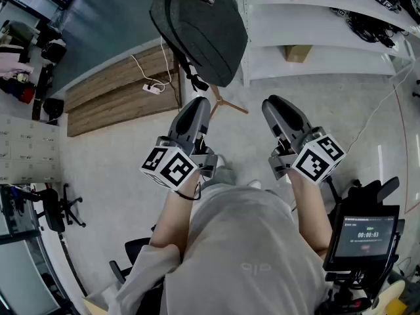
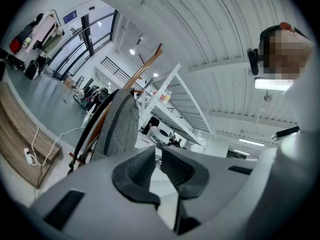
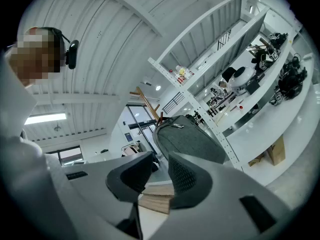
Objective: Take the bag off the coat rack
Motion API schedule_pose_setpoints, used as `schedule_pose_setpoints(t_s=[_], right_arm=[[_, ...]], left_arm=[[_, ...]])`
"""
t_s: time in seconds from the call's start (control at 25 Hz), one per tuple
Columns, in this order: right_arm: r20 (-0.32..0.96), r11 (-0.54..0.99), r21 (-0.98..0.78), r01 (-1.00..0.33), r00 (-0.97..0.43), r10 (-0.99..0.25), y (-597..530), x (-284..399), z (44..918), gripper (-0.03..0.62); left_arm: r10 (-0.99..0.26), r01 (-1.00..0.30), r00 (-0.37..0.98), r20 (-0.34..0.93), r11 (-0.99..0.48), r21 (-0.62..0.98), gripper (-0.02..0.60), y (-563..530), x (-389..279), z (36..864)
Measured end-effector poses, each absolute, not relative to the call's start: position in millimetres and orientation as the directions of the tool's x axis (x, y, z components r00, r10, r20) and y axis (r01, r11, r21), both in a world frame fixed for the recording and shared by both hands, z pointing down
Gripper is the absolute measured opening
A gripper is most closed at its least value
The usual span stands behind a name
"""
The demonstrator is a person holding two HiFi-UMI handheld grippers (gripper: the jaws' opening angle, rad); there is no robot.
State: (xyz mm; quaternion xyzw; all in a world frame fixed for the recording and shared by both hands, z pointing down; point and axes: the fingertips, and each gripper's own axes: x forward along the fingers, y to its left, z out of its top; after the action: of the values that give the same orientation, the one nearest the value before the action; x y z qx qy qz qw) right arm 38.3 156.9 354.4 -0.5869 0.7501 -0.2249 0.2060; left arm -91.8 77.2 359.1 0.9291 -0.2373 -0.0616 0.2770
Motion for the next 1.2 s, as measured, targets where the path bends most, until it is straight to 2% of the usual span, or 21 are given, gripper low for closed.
schedule_pose_setpoints(t_s=[0.16, 0.4, 0.76, 1.08, 1.2], right_arm=[[-0.038, 0.207, -0.579, -0.789, -0.228, -0.973, 139.9, 34.4, 349.8, 0.094], [-0.014, 0.2, -0.564, -0.801, -0.233, -0.972, 44.4, 51.5, 376.4, 0.094], [-0.076, 0.215, -0.496, -0.841, -0.205, -0.976, -79.1, 62.4, 312.4, 0.094], [-0.158, 0.337, -0.467, -0.817, -0.298, -0.941, -123.7, 57.3, 253.0, 0.094], [-0.148, 0.386, -0.442, -0.809, -0.359, -0.922, -137.7, 58.7, 251.8, 0.094]], left_arm=[[-0.482, -0.415, 0.876, 0.019, -0.732, 0.541, 0.027, 59.8, -98.5, 354.9], [-0.512, -0.452, 0.859, 0.011, -0.747, 0.487, 0.061, -41.0, -95.9, 381.1], [-0.476, -0.398, 0.878, -0.057, -0.791, 0.465, 0.082, -147.0, -114.3, 344.5], [-0.48, -0.429, 0.877, -0.021, -0.801, 0.417, 0.081, -158.1, -123.5, 347.0], [-0.482, -0.436, 0.876, -0.012, -0.803, 0.407, 0.082, -150.2, -119.4, 348.5]])
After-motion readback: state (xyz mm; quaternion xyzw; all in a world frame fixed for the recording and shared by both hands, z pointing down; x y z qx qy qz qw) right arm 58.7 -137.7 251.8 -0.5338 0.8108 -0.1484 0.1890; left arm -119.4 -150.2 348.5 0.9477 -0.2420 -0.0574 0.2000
